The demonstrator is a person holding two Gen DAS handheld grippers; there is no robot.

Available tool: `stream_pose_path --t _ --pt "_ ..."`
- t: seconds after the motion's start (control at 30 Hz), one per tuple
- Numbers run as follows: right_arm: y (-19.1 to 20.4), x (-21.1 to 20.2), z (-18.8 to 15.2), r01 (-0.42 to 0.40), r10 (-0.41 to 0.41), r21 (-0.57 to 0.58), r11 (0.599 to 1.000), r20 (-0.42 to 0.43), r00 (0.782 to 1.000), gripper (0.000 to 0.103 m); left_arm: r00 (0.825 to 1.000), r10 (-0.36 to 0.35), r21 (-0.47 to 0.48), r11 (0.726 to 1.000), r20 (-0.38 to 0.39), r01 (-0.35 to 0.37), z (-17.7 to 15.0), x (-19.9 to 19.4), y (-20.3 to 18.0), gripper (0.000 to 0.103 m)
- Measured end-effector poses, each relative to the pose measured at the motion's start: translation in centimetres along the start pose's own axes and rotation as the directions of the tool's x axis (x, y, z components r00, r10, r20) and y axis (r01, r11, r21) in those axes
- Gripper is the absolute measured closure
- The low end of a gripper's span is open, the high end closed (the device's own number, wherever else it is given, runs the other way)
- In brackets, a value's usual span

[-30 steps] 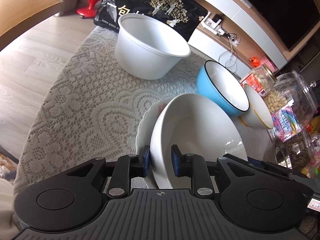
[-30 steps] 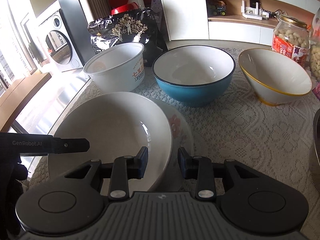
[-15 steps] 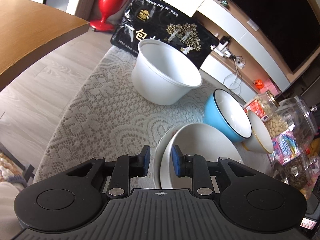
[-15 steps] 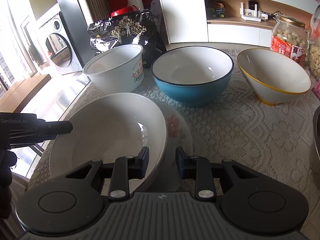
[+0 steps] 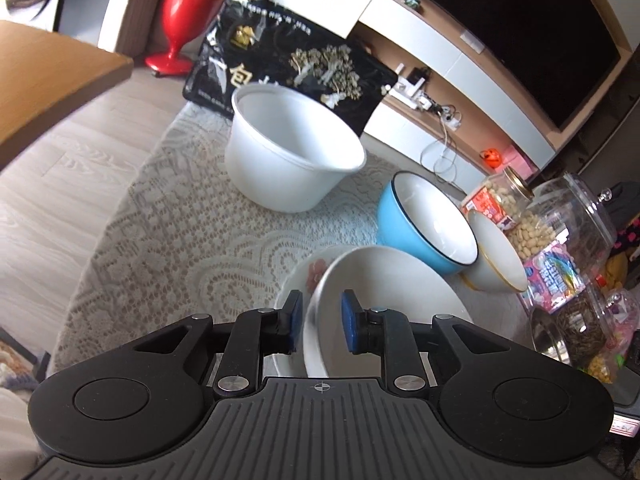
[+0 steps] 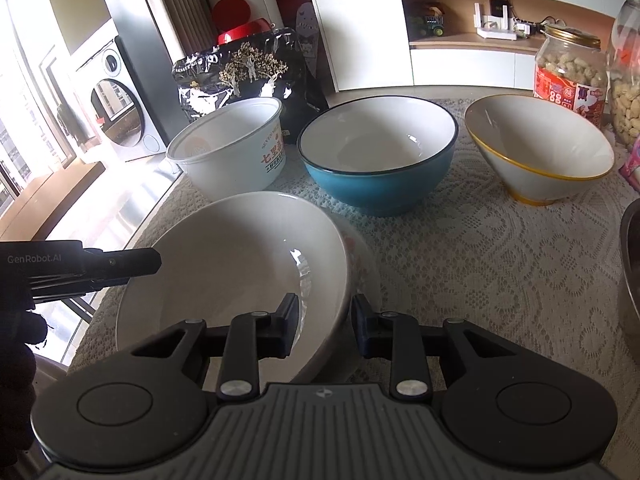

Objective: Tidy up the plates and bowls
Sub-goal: 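Move the left gripper to the steel bowl and grasp its rim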

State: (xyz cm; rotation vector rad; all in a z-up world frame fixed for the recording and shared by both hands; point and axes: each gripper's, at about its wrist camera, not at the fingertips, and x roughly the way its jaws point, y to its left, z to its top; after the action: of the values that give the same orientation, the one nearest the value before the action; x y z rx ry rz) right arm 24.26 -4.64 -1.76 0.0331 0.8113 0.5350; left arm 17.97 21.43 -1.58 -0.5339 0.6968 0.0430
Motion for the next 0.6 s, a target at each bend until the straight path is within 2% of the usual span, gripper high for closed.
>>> stream_pose_path --t 0.1,0.13,0.2,0.23,0.3,0.37,0.47,0.53,0.6 --pt "-1.2 -3.0 0.0 0.04 -0.038 -0.025 0.999 0.074 0.997 0.063 0.986 0.092 0.043 0.994 0.142 -0.099 0.8 -2.4 -1.4 0.08" --pt "-2.0 -4.0 -0.2 0.075 -0.072 -0.029 0.997 0.093 0.993 0.058 0.982 0.095 0.04 0.994 0.165 -0.103 1.1 -2.9 -1.9 0.08" --pt "-4.0 -5.6 -0.9 0.181 -0.176 -0.029 0.983 0.128 0.976 0.055 0.985 0.036 0.036 0.998 0.167 -0.042 1.9 -3.3 -3.5 0.08" --pt "-4.9 -6.3 -1.3 0.231 -0.225 -0.03 0.972 0.142 0.964 0.054 0.989 -0.006 0.048 0.999 0.151 -0.001 2.2 -3.1 -4.7 0.08" --pt "-7.2 -7.5 -2.4 0.352 -0.343 -0.028 0.936 0.158 0.926 0.054 0.991 -0.074 0.099 0.993 0.112 0.063 2.1 -2.3 -7.7 0.08" --pt "-9.4 -8.7 -3.4 0.422 -0.416 -0.005 0.907 0.159 0.895 0.053 0.989 -0.134 0.16 0.979 0.062 0.123 1.4 -1.1 -11.1 0.08" --pt "-12.4 -10.7 -5.2 0.496 -0.494 0.036 0.868 0.177 0.851 0.038 0.972 -0.227 0.255 0.938 -0.053 0.233 -0.6 1.6 -16.8 0.08" --pt "-13.6 -12.1 -6.3 0.55 -0.547 0.051 0.833 0.219 0.808 0.027 0.959 -0.256 0.309 0.909 -0.119 0.281 -2.3 3.5 -20.3 0.08" --pt "-14.6 -13.4 -7.2 0.593 -0.588 0.066 0.802 0.26 0.766 0.021 0.95 -0.266 0.35 0.885 -0.163 0.308 -3.7 5.3 -23.1 0.08"
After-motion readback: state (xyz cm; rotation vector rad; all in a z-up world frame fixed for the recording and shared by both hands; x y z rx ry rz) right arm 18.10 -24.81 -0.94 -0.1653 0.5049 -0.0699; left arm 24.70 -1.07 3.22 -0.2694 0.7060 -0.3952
